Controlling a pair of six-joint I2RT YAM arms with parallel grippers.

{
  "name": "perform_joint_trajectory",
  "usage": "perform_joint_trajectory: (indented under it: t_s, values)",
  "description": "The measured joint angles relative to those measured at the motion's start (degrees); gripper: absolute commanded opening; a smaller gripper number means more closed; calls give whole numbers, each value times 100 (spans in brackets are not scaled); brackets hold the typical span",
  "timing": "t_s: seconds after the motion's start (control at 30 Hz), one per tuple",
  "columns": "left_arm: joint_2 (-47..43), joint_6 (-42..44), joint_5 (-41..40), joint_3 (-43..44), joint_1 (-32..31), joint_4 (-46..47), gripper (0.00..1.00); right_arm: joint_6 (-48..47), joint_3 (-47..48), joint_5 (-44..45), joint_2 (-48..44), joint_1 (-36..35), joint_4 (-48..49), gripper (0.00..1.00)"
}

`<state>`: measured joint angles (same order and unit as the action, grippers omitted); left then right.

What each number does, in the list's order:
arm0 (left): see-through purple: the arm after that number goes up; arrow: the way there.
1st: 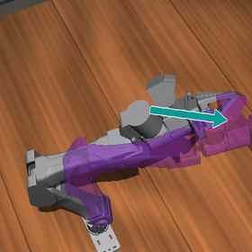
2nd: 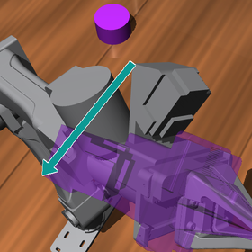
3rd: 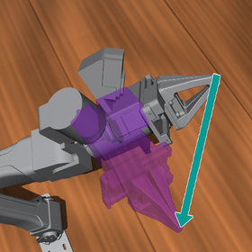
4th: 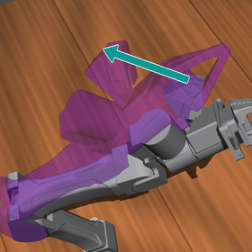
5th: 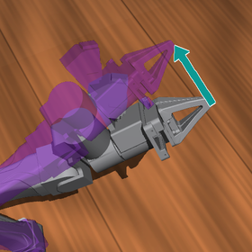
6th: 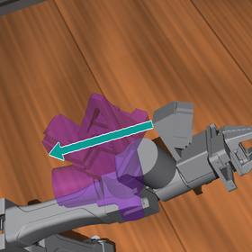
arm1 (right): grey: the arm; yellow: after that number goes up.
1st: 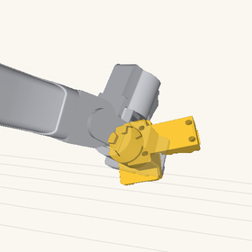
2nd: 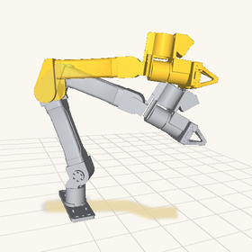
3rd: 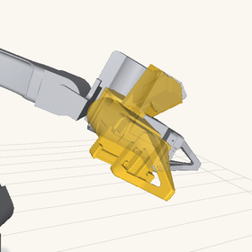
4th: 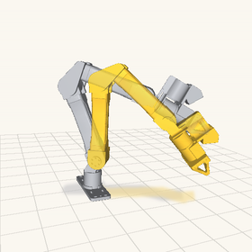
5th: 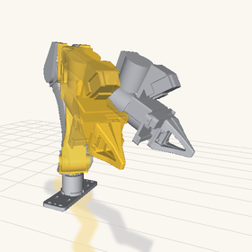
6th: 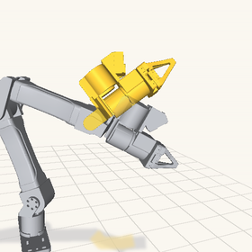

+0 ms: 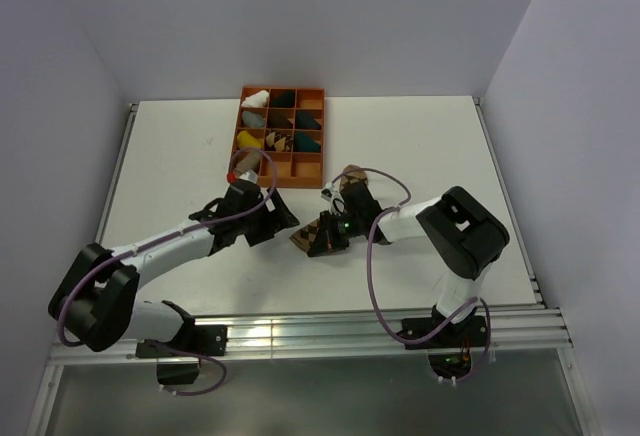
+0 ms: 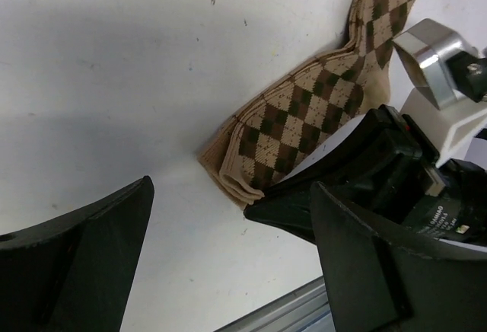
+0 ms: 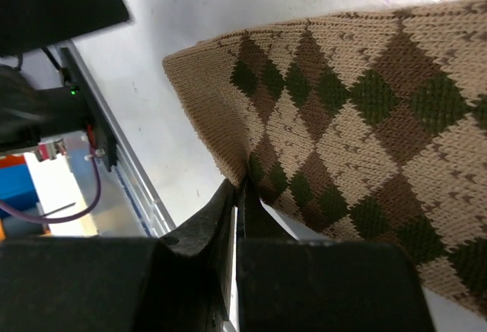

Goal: Roll the socks
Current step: Roll the sock at the center of the board.

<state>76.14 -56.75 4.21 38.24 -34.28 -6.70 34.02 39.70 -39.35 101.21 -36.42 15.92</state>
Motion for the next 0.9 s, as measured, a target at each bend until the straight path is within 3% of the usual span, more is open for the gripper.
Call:
perform_joint_trajectory:
  t_s: [0.2, 0.37, 0.6, 0.63, 0.9]
  values:
    - [560, -330, -85, 0, -225, 227, 86, 114, -74, -155, 63, 74, 254, 0]
    - [876, -525, -127, 2, -313, 422, 78, 146, -87, -238, 107, 122, 339, 0]
    - [1139, -667, -199, 33, -361, 673, 52, 197, -127, -297, 146, 155, 455, 0]
    - [1163, -658, -210, 37, -374, 671, 45, 203, -138, -302, 146, 160, 468, 0]
    - [1187, -702, -262, 46, -461, 619, 25, 214, -155, -339, 146, 197, 481, 0]
